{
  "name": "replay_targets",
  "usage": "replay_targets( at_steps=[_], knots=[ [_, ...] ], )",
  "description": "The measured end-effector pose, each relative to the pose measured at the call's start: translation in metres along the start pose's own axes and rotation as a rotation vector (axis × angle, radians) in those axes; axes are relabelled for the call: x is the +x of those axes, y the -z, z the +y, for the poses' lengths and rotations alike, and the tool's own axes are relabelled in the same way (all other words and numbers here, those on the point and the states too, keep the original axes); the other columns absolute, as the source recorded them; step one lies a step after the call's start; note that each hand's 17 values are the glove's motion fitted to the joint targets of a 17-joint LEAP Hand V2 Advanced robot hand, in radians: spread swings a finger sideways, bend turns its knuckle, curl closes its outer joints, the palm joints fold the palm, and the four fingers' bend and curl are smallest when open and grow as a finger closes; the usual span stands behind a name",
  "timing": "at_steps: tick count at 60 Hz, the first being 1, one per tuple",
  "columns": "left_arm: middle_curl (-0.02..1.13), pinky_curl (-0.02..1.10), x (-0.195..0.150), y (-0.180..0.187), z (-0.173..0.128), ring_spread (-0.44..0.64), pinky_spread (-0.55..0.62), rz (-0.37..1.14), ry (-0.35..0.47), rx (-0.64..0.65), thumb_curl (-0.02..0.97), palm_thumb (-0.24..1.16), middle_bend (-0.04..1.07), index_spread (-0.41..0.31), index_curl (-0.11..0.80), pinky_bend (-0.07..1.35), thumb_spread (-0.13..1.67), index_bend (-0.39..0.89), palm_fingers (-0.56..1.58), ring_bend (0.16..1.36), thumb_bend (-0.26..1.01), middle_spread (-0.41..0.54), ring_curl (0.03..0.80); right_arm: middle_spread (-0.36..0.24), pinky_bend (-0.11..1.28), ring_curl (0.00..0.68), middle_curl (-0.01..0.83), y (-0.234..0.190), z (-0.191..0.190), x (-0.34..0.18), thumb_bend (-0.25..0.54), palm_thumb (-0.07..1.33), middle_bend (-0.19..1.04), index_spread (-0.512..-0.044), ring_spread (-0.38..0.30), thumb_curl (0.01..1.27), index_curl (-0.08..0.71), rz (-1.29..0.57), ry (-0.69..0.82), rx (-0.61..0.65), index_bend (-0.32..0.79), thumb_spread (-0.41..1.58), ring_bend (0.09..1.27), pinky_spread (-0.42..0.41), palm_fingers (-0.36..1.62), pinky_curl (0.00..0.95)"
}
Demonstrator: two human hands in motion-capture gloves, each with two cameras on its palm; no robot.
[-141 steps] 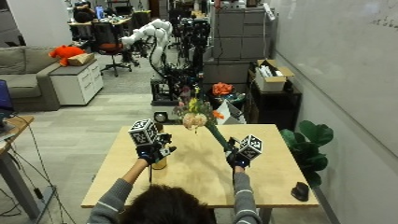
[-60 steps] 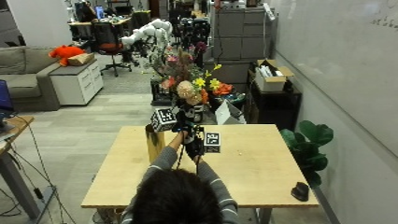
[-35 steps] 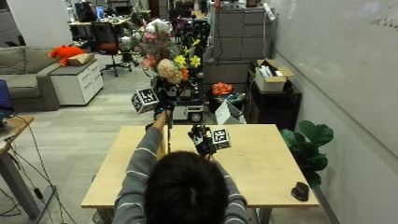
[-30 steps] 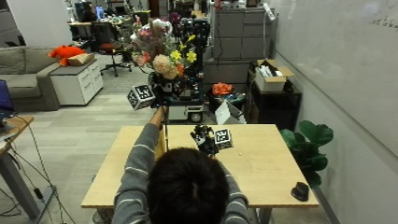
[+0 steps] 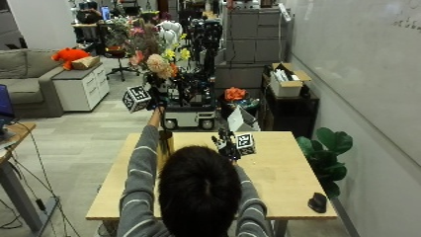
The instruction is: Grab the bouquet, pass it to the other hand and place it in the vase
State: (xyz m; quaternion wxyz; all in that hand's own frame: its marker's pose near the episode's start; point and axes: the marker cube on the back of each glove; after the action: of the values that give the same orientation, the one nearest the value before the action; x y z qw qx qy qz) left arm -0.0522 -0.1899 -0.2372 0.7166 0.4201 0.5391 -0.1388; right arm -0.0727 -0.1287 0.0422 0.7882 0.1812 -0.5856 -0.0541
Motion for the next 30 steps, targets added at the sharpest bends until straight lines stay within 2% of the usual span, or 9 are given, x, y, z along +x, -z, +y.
replay_targets(
  at_steps=[10, 15, 21, 24, 27, 30],
  knots=[
    [0.58, 0.49, -0.007, -0.011, -0.001, -0.39, -0.42, 0.008, 0.019, -0.025, 0.461, 0.69, 0.81, -0.375, 0.645, 0.70, 1.15, 0.45, 1.39, 0.86, -0.02, -0.377, 0.471, -0.103, 0.40, 0.356, 0.389, 0.020, -0.014, 0.028, -0.022, 0.51, 0.19, -0.347, -0.092, 0.35, 0.245, 0.191, 0.035, 0.090, 0.11, 1.07, 0.45, 0.151, 0.62, 0.344],
    [0.58, 0.48, -0.013, -0.015, -0.001, -0.39, -0.41, -0.011, 0.017, -0.033, 0.461, 0.69, 0.82, -0.375, 0.648, 0.69, 1.15, 0.45, 1.39, 0.86, -0.02, -0.376, 0.470, -0.102, 0.38, 0.355, 0.384, 0.019, -0.003, 0.017, -0.020, 0.52, 0.19, -0.343, -0.091, 0.34, 0.244, 0.120, 0.010, 0.054, 0.12, 1.07, 0.45, 0.152, 0.63, 0.344],
    [0.58, 0.48, -0.018, -0.016, 0.001, -0.39, -0.41, -0.026, 0.023, -0.037, 0.462, 0.69, 0.81, -0.376, 0.651, 0.69, 1.15, 0.45, 1.39, 0.86, -0.02, -0.375, 0.470, -0.102, 0.37, 0.352, 0.378, 0.025, -0.003, 0.025, -0.020, 0.53, 0.18, -0.337, -0.090, 0.34, 0.253, 0.168, 0.063, 0.076, 0.14, 1.08, 0.44, 0.152, 0.63, 0.343],
    [0.58, 0.48, -0.022, -0.018, 0.002, -0.39, -0.41, -0.026, 0.028, -0.041, 0.463, 0.69, 0.81, -0.376, 0.653, 0.69, 1.15, 0.44, 1.39, 0.86, -0.02, -0.374, 0.470, -0.102, 0.36, 0.351, 0.378, 0.030, 0.001, 0.034, -0.021, 0.53, 0.19, -0.332, -0.085, 0.34, 0.255, 0.222, -0.018, 0.095, 0.13, 1.08, 0.43, 0.153, 0.64, 0.343],
    [0.58, 0.48, -0.043, -0.032, -0.004, -0.39, -0.41, -0.046, 0.072, -0.054, 0.463, 0.69, 0.81, -0.377, 0.654, 0.69, 1.16, 0.44, 1.39, 0.86, -0.02, -0.374, 0.469, -0.102, 0.35, 0.349, 0.376, 0.032, 0.003, 0.038, -0.022, 0.53, 0.18, -0.330, -0.083, 0.34, 0.260, 0.237, -0.031, 0.101, 0.14, 1.08, 0.42, 0.153, 0.64, 0.342],
    [0.58, 0.48, -0.054, -0.037, -0.002, -0.39, -0.41, -0.075, 0.132, -0.077, 0.463, 0.69, 0.81, -0.377, 0.655, 0.69, 1.16, 0.44, 1.39, 0.86, -0.02, -0.374, 0.469, -0.102, 0.35, 0.349, 0.374, 0.034, 0.000, 0.041, -0.023, 0.53, 0.18, -0.328, -0.083, 0.34, 0.262, 0.237, 0.041, 0.106, 0.14, 1.08, 0.42, 0.154, 0.65, 0.342]
  ],
)
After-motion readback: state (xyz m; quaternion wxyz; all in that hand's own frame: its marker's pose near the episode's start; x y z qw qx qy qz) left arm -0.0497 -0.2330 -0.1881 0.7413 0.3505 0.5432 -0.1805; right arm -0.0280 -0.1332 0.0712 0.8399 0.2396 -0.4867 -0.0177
